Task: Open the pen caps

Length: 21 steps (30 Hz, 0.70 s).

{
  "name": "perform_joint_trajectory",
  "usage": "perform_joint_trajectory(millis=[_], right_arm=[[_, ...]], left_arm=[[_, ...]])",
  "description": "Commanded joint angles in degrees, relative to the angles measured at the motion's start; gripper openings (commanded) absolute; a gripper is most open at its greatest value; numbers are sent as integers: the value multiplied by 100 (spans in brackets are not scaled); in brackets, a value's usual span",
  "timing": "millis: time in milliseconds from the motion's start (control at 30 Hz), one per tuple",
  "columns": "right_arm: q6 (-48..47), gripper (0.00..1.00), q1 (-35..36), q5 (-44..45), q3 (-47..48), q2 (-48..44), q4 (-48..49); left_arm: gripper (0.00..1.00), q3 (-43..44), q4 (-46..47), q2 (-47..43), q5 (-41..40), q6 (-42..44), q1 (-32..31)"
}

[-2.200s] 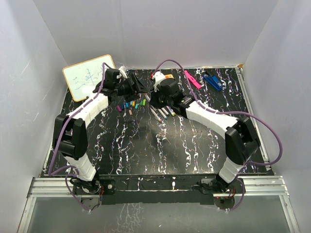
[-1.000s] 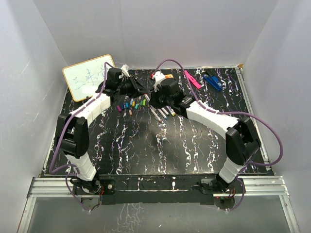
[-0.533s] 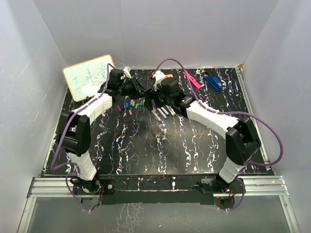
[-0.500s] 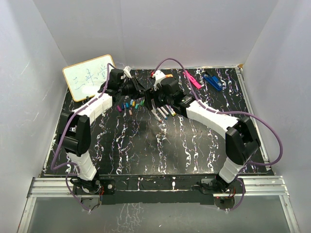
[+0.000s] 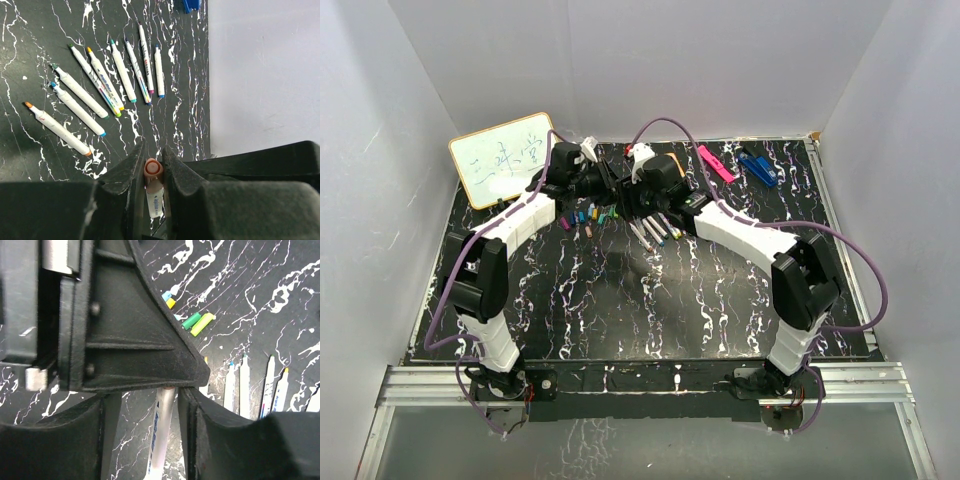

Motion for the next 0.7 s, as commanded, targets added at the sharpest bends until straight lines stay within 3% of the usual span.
perform_joint_trajectory(millis=[0,200,400,667], right_arm=[[66,43,-21,6,290,60,110],[85,27,-32,35,273,65,92],[86,0,-47,33,281,51,92],[34,0,-59,16,-105,-304,-110]], left_arm=[[0,296,31,-280,158,61,-56],[0,314,44,-281,170,69,-73],[0,324,-43,-252,131,138,-91],[0,662,-327,-30,-422,186,85]])
